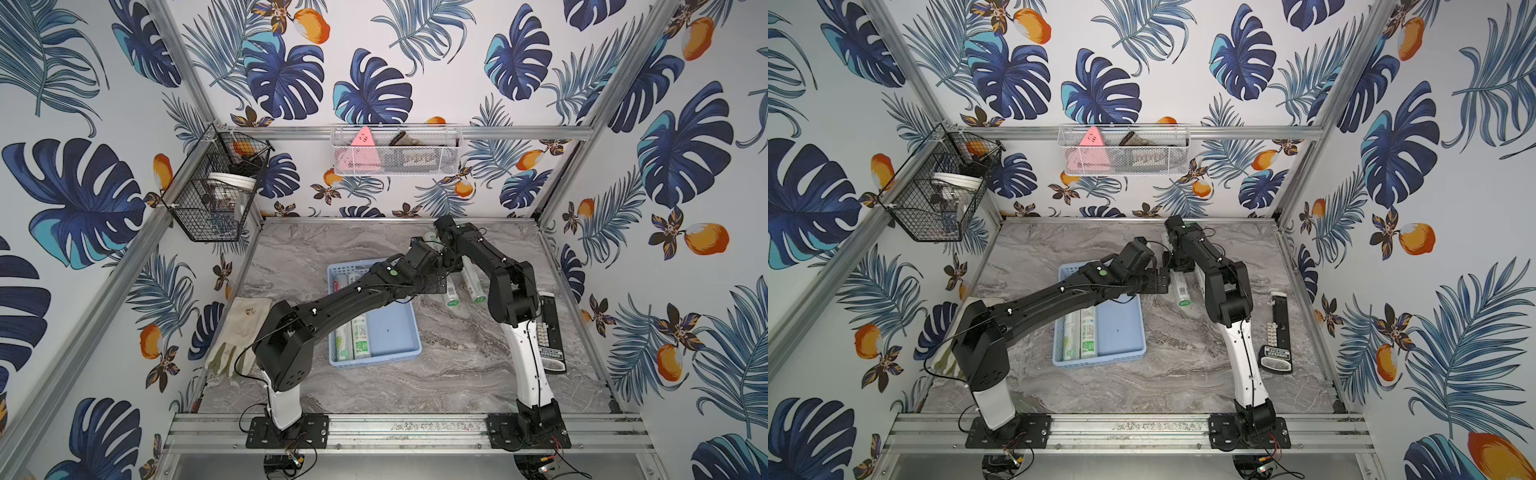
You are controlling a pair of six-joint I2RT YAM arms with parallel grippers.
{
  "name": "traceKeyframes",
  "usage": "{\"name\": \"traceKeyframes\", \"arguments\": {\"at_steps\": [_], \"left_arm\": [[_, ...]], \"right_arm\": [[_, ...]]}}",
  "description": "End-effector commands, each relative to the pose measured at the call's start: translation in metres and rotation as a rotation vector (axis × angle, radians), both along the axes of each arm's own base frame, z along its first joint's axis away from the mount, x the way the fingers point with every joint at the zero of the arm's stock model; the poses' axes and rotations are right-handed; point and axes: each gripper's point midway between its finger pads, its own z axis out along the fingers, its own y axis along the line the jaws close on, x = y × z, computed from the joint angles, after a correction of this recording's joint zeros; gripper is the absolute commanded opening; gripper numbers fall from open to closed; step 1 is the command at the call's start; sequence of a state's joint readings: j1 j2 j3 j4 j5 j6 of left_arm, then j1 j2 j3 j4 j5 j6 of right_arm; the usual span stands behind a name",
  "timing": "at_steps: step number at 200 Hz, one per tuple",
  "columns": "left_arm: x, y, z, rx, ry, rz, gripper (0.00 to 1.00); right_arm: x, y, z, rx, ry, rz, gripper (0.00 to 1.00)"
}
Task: Put the plastic wrap into the basket
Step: Pick up the plastic wrap from the center of the board.
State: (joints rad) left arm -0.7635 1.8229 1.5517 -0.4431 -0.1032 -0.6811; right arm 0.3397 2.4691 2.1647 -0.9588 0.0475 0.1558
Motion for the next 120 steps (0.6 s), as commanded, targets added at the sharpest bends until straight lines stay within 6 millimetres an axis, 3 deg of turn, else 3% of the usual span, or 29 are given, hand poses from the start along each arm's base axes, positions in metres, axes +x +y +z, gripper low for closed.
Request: {"name": "traceKeyframes", "arguments": {"at_steps": [1,63,120], "left_arm": [[0.000,0.002,0.004,0.000,-0.011,-0.008,0.99],[0.000,0.002,0.007,-0.006,-0.013,-0.005,0.99],[-0.002,0.010,0.004,0.006,-0.013,0.016,0.99]], "right_arm": [[-0.006,-0.003,-0.003,-0.035,0.022,0.012,0.62],[-0.007,0.000,0.000,-0.042,0.013,0.012,0.55],[-0.009,0.009,0.038,0.016,-0.046,0.000,0.38]]}}
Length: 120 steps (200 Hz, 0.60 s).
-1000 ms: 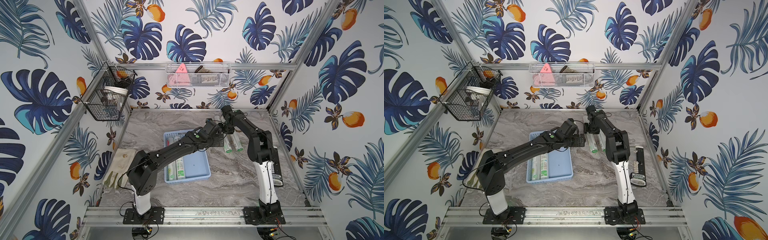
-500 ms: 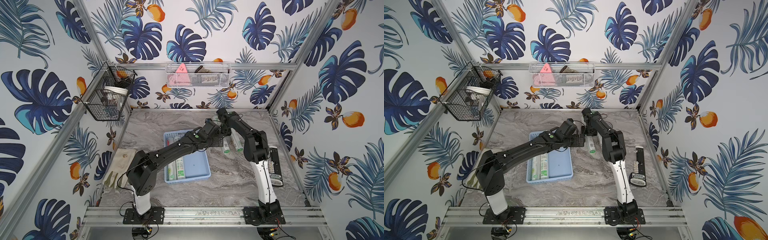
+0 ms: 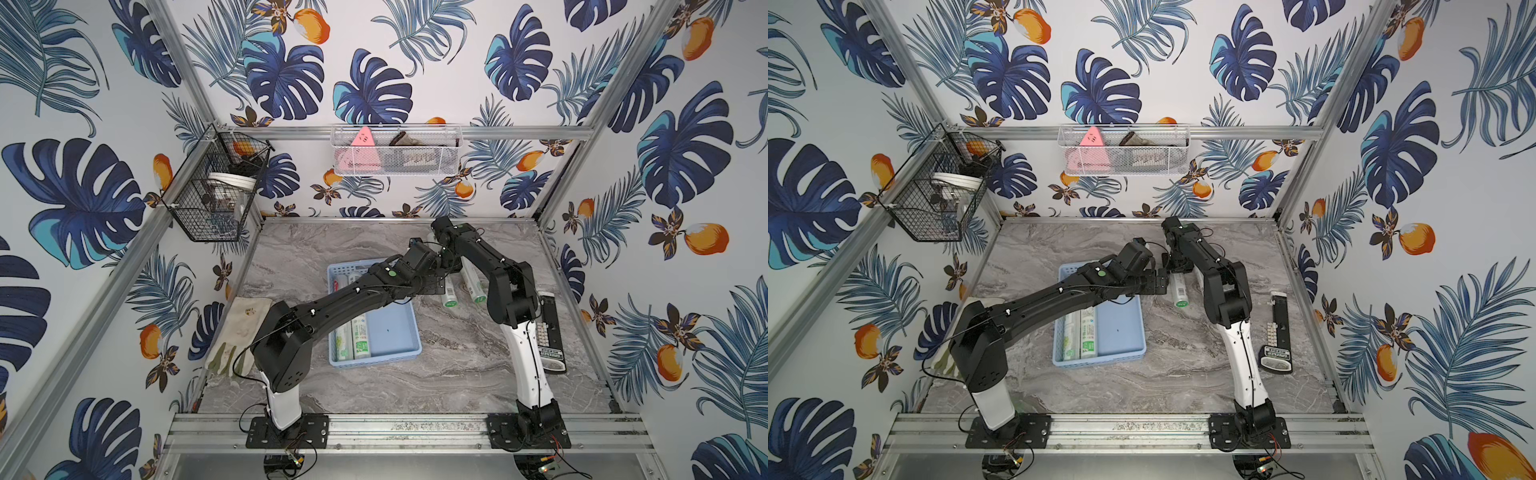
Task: Put the plastic wrap into the basket
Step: Pick up the plastic wrap from the center of the board.
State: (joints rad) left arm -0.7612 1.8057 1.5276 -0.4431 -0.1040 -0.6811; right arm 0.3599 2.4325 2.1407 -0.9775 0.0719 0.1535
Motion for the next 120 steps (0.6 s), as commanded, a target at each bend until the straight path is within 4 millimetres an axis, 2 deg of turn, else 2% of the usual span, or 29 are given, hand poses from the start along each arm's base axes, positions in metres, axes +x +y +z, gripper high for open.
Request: {"name": "traceKeyframes", "arguments": {"at_steps": [1,47,84,90,92,97,120], "left_arm": [[0.001,0.005,0.005,0.002,-0.018,0.014,0.99],[0.000,0.021,0.020,0.003,-0.062,0.053,0.99],[-0.004,0.036,0.027,-0.004,-0.081,0.078,0.99],[-0.004,0.038,0.027,-0.004,-0.084,0.081,0.99],[-0.004,0.038,0.027,-0.003,-0.084,0.082,0.99],[-0.005,0.041,0.028,-0.004,-0.084,0.087,0.99],[-0.007,0.048,0.031,-0.001,-0.090,0.097,0.99]], "right_arm": [[-0.001,0.005,0.028,0.044,-0.044,-0.017,0.38],[-0.018,0.016,0.076,0.134,-0.121,-0.021,0.37],[-0.040,0.024,0.103,0.212,-0.154,-0.027,0.37],[-0.044,0.025,0.101,0.217,-0.144,-0.027,0.37],[-0.045,0.026,0.111,0.227,-0.162,-0.026,0.37],[-0.048,0.028,0.118,0.240,-0.174,-0.020,0.37],[-0.061,0.040,0.131,0.291,-0.183,-0.012,0.37]]}}
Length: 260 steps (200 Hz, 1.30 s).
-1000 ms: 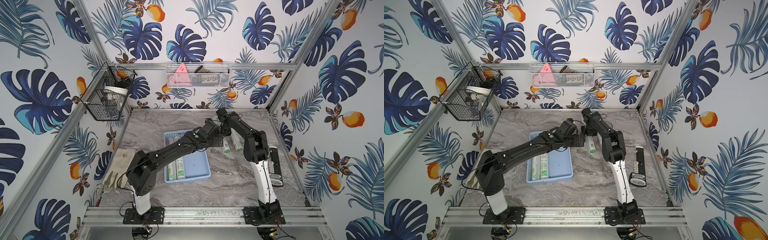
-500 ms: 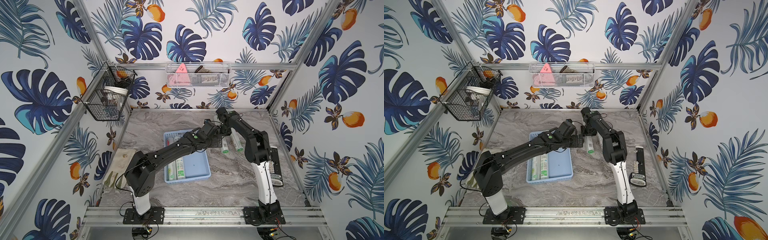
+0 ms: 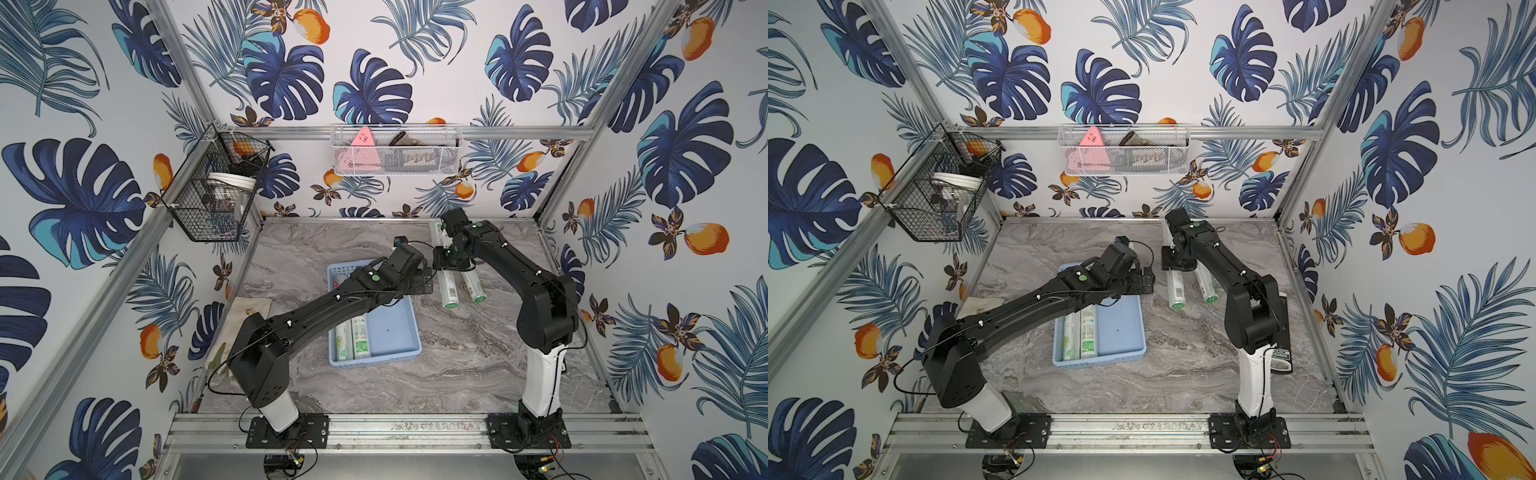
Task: Put the plastic wrap into the basket
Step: Pick up the plastic wrap from the center of the board, then place the plastic wrap in the basket.
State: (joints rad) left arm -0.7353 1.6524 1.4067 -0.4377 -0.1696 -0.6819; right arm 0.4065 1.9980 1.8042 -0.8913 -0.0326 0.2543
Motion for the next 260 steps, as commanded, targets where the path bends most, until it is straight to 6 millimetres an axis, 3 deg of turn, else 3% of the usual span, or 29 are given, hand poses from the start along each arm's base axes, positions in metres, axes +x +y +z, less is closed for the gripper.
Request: {"name": "traceKeyframes", "arguments": {"at_steps": [1,39,44,116,183,260], "left_arm": [[0.003,0.007,0.009,-0.009,-0.032,0.024,0.99],[-0.003,0.021,0.010,-0.007,-0.037,0.049,0.99],[-0.003,0.023,0.010,-0.005,-0.038,0.055,0.99],[-0.026,0.070,0.018,0.000,-0.092,0.154,0.99],[-0.043,0.115,0.017,0.036,-0.115,0.269,0.99],[-0.052,0.132,0.013,0.038,-0.110,0.311,0.99]], "right_arm": [[-0.002,0.020,0.025,0.102,-0.060,0.005,0.37],[-0.022,0.048,0.036,0.181,-0.065,0.026,0.37],[-0.031,0.061,0.037,0.188,-0.061,0.052,0.37],[-0.067,0.135,0.033,0.275,-0.052,0.117,0.37],[-0.084,0.157,0.027,0.293,-0.029,0.138,0.37],[-0.103,0.176,0.021,0.303,-0.007,0.160,0.37]]}}
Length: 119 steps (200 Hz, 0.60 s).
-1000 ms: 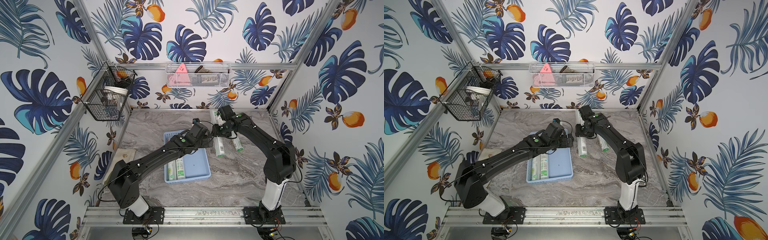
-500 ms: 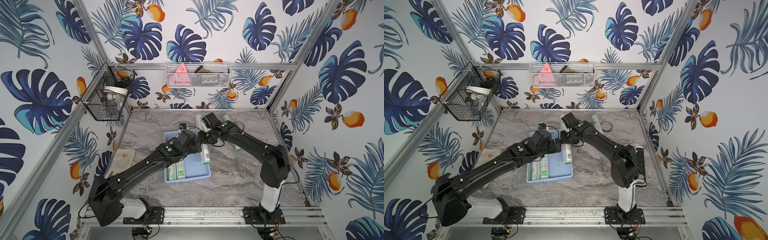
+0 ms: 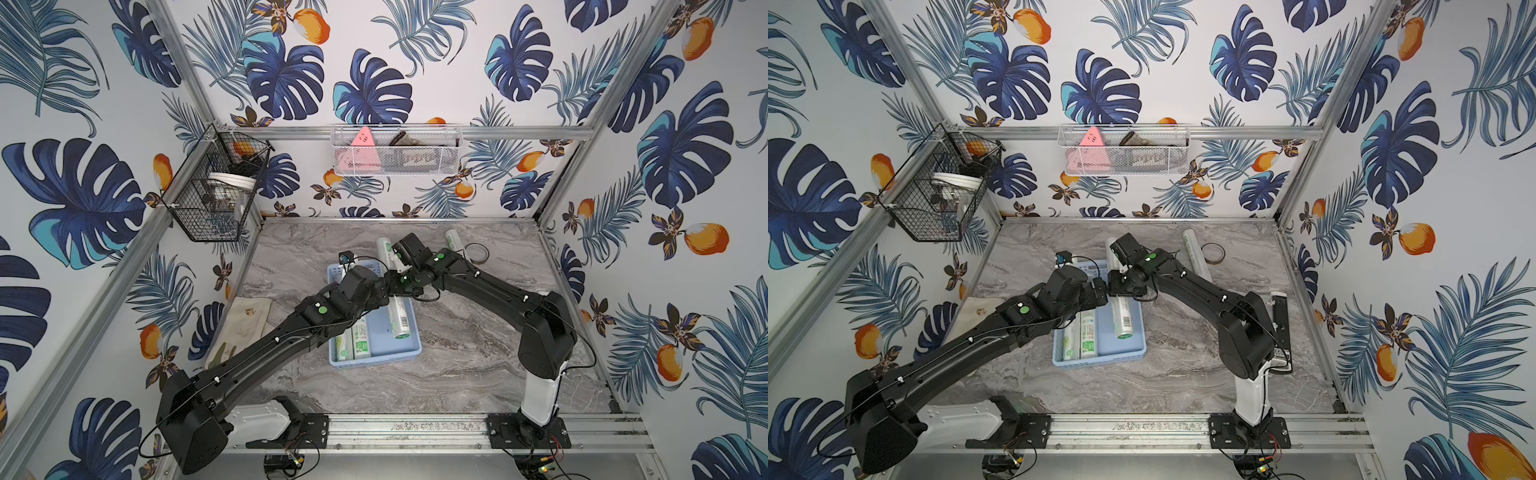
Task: Put the plastic wrap into the basket
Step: Place the plastic wrap in the basket.
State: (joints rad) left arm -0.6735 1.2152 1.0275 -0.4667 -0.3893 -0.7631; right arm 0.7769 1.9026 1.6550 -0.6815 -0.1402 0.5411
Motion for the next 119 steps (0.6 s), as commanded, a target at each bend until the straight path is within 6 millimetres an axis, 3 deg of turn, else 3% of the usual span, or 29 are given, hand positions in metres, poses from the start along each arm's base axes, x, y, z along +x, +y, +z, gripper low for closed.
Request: {"name": "traceKeyframes", "arguments": {"at_steps": [1,119], "left_arm": [[-0.001,0.007,0.003,-0.001,-0.012,0.036,0.99],[-0.004,0.021,0.002,0.004,-0.024,0.091,0.99]], "right_arm": [[0.002,0.011,0.006,0.044,-0.021,-0.009,0.37],[-0.009,0.021,-0.003,0.047,-0.004,0.013,0.37]]}}
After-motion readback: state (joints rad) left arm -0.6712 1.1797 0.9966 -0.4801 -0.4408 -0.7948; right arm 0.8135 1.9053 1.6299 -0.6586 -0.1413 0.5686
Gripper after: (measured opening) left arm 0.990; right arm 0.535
